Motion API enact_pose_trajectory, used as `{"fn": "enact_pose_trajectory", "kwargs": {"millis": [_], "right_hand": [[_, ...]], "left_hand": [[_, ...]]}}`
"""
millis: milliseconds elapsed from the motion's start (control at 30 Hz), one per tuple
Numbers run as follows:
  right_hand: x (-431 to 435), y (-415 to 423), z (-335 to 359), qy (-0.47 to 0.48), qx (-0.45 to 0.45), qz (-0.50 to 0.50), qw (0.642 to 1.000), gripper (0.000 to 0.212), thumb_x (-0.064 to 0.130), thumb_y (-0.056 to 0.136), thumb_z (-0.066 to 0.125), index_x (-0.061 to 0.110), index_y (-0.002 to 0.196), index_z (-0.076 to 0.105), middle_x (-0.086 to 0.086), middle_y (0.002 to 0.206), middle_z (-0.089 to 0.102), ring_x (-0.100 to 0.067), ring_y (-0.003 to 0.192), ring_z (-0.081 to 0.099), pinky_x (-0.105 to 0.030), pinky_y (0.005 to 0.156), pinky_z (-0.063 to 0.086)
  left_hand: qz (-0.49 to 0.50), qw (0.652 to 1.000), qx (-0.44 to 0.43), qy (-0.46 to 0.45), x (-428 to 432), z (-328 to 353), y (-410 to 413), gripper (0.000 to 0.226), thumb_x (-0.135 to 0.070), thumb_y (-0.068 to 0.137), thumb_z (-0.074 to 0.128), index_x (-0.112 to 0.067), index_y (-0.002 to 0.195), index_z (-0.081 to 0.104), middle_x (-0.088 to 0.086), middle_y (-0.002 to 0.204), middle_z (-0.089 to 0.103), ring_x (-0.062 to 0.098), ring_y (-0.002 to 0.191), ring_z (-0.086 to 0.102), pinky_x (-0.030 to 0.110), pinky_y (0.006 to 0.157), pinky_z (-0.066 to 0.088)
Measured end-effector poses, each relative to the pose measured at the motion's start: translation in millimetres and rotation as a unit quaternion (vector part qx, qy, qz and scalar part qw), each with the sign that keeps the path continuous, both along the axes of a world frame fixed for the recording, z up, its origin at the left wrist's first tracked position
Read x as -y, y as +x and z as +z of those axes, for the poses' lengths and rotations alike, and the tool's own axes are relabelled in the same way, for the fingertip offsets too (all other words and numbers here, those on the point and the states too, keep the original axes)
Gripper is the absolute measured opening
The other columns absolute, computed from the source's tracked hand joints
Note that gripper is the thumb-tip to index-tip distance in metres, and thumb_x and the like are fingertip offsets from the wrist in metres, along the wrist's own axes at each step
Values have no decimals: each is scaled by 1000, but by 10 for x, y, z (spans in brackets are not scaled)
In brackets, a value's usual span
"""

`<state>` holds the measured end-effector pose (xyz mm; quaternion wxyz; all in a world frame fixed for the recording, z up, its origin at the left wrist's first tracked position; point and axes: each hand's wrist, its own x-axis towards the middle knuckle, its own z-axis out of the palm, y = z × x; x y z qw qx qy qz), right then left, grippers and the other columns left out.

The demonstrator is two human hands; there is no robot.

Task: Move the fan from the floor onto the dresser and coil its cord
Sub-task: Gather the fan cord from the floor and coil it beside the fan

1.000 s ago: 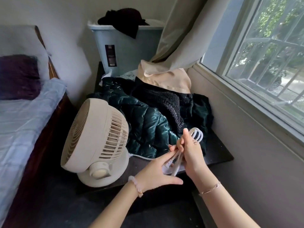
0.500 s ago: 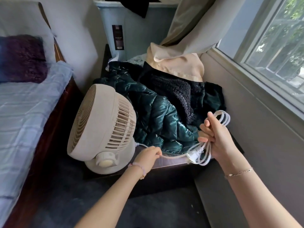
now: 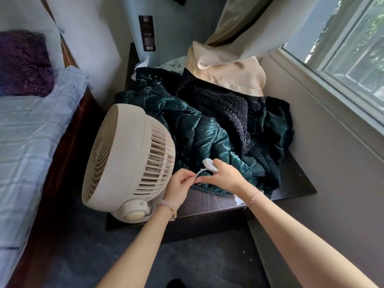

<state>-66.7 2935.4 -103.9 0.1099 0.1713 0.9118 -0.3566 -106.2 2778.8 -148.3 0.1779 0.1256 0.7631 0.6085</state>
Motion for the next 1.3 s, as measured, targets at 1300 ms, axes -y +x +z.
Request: {"fn": "enact_pose_trajectory", "kwargs": {"millis": [1300], "right_hand": [[-51, -947, -724, -457, 14, -36, 889, 31, 24, 93, 50, 0, 104, 65, -6, 99, 75, -15, 99, 69, -31, 94, 50]], "left_hand": [[150, 979, 137, 9, -260, -489, 164, 23, -37, 88, 48, -36, 109, 58, -9, 116, 61, 5, 112, 56, 32, 100, 44]]}}
